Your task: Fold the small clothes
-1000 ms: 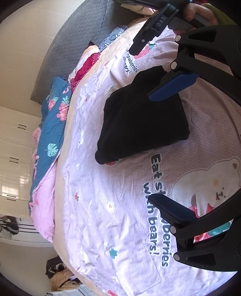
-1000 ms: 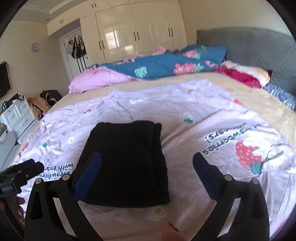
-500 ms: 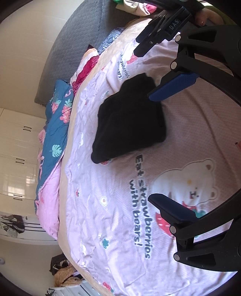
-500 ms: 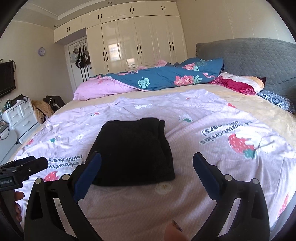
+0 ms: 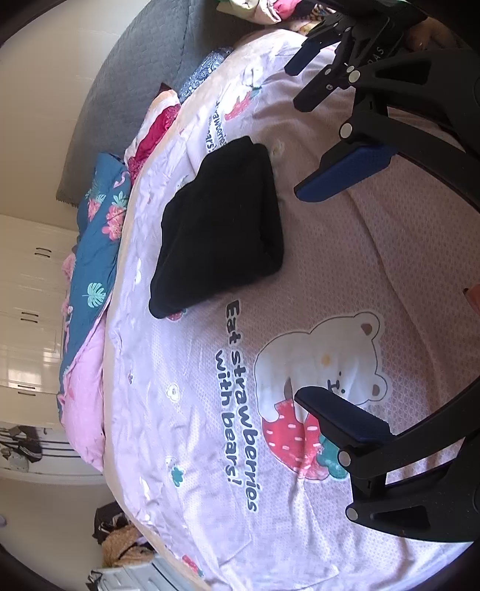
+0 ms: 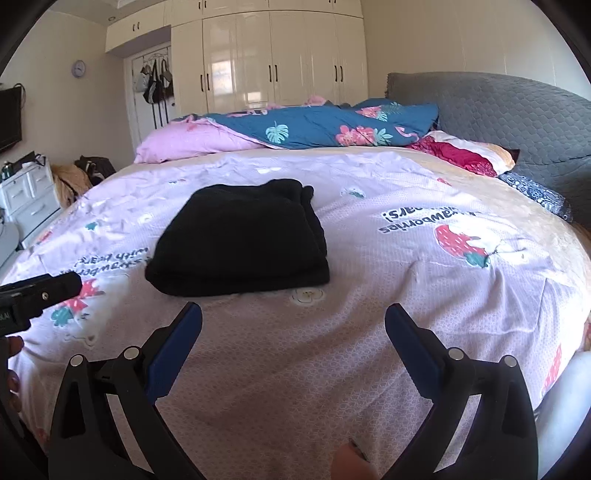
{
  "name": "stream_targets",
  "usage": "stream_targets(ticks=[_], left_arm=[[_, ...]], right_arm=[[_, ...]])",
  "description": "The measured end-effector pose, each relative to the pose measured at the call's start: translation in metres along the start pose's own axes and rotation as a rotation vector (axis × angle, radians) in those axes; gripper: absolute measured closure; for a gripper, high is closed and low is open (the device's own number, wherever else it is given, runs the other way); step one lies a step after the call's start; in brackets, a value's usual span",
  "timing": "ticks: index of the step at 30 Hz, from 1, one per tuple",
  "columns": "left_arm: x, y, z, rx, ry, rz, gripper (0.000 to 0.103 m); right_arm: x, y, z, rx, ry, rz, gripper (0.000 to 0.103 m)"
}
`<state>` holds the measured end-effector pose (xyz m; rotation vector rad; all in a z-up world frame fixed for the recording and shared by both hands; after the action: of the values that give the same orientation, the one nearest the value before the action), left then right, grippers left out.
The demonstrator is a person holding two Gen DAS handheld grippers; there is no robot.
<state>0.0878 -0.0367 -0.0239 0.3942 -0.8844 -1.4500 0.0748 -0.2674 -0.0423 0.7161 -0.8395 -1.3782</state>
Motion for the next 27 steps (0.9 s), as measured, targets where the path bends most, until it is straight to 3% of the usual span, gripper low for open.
stream_targets(ticks=[7,27], left_arm=[[-0.006,0.0,-0.009,-0.028,0.001,0.012,0.009],[-0.007,-0.003,-0.018,-0.073,0.007,0.018,0.009]], right_arm=[[0.001,-0.01,-0.017,-0.058,0.001,-0.019,0.004],[0.003,-0.01,-0.023,-0.073,-0.021,-0.038,0.004]])
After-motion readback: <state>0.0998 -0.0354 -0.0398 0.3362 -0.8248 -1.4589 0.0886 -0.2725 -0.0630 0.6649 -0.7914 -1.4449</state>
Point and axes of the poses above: each gripper's, at about its wrist camera, not at the fingertips, and z roughly against the way its jaws point, x to its right, y to its top, the point moved 4 cm from there along -z, roughly the way its jaws point, and after that the axes turned 9 degrees about z, right-handed, at the moved point
